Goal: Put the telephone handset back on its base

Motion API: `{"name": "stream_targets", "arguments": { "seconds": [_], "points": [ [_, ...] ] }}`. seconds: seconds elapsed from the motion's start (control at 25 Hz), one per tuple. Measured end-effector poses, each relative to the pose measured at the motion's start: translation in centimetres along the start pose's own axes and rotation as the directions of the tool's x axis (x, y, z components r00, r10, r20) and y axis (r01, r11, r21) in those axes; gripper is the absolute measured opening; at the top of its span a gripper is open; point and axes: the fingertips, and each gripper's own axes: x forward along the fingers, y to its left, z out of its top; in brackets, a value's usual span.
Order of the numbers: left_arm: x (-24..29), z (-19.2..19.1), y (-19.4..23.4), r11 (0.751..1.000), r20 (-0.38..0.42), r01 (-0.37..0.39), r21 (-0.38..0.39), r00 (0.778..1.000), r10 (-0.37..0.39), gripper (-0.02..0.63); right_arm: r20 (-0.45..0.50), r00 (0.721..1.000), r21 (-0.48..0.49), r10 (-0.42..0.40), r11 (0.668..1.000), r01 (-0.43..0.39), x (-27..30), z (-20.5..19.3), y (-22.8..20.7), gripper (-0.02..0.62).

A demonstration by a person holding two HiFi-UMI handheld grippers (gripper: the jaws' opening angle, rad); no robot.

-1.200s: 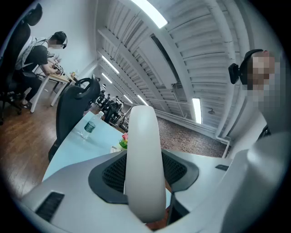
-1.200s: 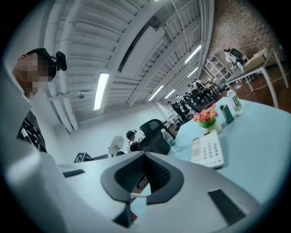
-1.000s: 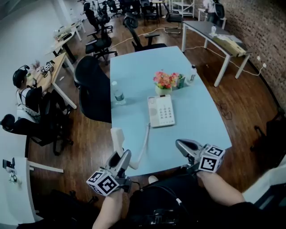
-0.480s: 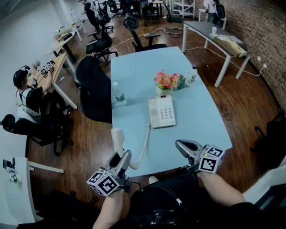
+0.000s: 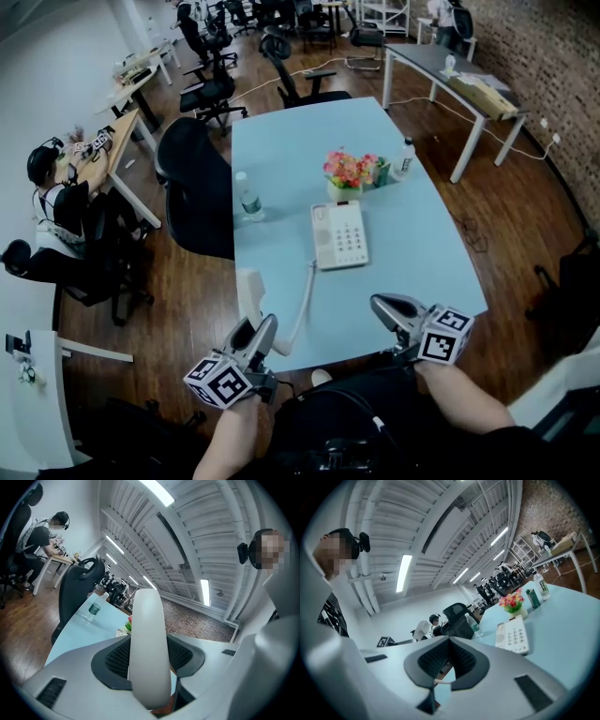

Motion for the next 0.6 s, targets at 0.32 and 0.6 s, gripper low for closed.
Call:
{"name": "stream_targets", "arguments": {
  "seconds": [0.32,0.6],
  "points": [
    [3.8,-1.1,0.8,0.999,-0.058,-0.032,0.019,0.998,0.033,0.209,0.01,0.999,0.002,-0.039,0.999,0.039,-1.9,0.8,-2.7,0.015],
    [9.0,-1.2,1.8,0.996,-0.103,-0.087,0.015,0.991,0.088,0.209,0.021,0.999,0.027,-0.044,0.999,0.043,-2.7,3.0,-5.0,0.015]
  ]
}}
